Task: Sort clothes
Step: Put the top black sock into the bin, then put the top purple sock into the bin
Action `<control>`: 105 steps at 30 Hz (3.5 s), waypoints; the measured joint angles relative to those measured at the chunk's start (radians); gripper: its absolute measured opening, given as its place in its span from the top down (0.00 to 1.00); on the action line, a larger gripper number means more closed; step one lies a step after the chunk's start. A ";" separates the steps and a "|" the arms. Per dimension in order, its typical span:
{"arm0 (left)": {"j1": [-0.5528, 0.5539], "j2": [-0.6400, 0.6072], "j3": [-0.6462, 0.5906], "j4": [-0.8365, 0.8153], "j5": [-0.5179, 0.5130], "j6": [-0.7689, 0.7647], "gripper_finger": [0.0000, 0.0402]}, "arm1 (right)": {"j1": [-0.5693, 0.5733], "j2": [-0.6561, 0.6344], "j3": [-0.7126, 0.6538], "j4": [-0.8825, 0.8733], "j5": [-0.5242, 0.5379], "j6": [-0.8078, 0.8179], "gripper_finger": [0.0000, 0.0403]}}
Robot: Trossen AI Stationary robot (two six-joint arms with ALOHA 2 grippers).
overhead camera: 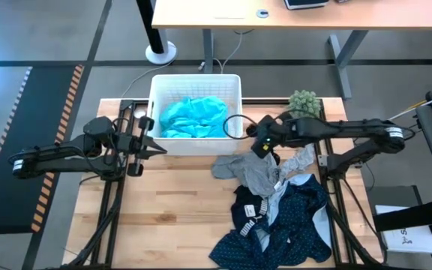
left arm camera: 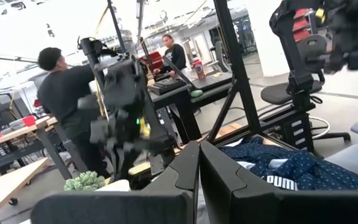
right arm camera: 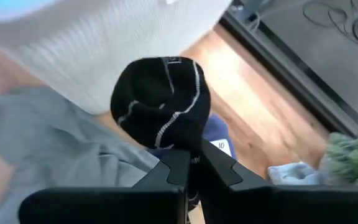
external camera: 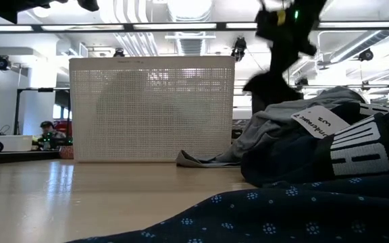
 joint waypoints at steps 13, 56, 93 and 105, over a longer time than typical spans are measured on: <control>0.000 0.001 0.000 -0.002 -0.001 -0.008 1.00 | 0.182 -0.036 0.286 0.106 -0.024 -0.170 0.99; 0.000 0.004 0.000 0.016 -0.003 0.082 1.00 | -0.206 0.249 0.589 -0.188 -0.242 -0.439 0.58; 0.000 0.015 0.000 0.025 -0.003 0.098 1.00 | -0.330 0.174 -0.410 0.592 -0.161 -0.144 0.27; 0.000 0.021 0.000 0.027 -0.003 0.105 1.00 | -0.394 0.322 -0.404 0.666 -0.187 -0.149 0.50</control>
